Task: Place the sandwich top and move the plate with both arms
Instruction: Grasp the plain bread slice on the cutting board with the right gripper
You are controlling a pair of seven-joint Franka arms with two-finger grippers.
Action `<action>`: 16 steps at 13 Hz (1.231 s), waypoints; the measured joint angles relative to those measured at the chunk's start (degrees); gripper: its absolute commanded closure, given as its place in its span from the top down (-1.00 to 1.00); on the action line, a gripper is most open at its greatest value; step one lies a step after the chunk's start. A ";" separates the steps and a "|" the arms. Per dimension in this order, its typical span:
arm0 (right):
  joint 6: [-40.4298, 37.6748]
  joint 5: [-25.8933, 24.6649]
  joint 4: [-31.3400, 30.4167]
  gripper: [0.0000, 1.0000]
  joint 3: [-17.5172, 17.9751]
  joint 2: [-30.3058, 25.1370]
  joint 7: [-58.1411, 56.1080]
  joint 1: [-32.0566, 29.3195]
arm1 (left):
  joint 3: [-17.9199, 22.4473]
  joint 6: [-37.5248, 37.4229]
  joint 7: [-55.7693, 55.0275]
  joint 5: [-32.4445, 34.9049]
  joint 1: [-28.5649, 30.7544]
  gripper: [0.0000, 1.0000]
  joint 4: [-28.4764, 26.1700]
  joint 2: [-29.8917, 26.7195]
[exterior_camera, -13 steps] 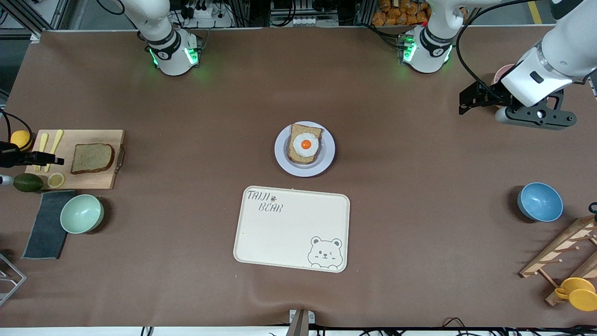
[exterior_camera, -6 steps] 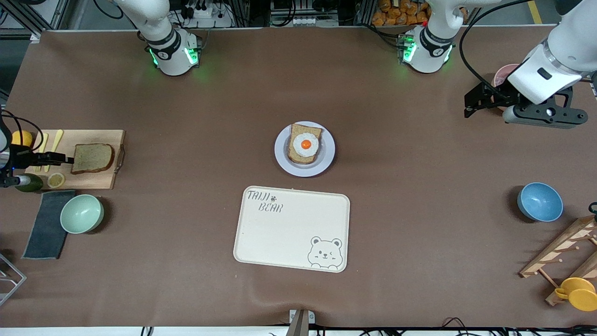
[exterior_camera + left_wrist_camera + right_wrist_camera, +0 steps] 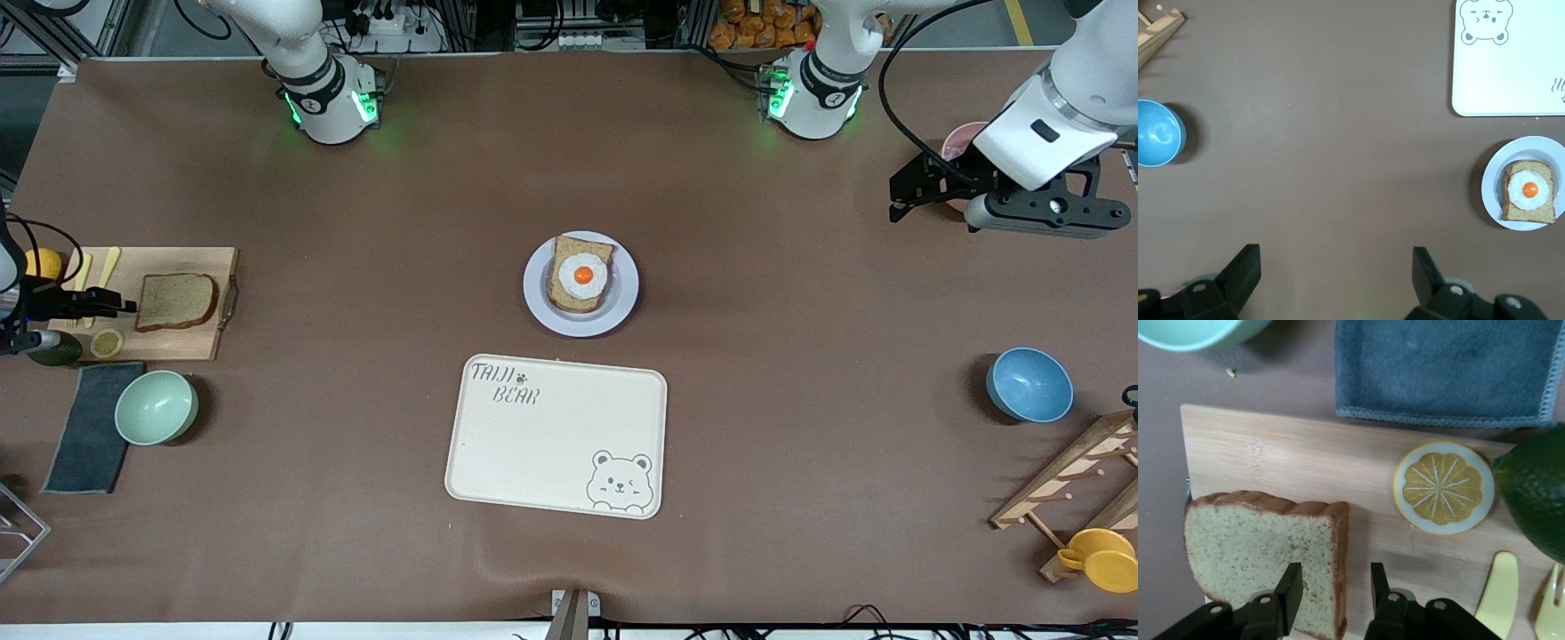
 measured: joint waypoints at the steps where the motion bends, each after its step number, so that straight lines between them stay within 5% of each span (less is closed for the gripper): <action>1: 0.01 -0.01 0.00 -0.15 0.00 0.53 -0.15 -0.03 | 0.00 0.00 0.00 0.00 0.00 1.00 0.00 0.00; 6: -0.18 -0.05 -0.09 -0.38 0.06 1.67 -0.21 -0.03 | -0.01 0.00 0.00 0.00 0.00 1.00 -0.01 0.00; 9: -0.45 -0.05 -0.32 -1.00 0.04 1.67 -0.22 -0.05 | -0.03 0.00 0.00 0.00 0.00 1.00 -0.01 0.00; 16: -4.71 -0.06 0.73 -1.00 0.46 1.51 -0.21 0.06 | -0.19 0.00 0.00 0.00 0.00 1.00 -0.07 0.00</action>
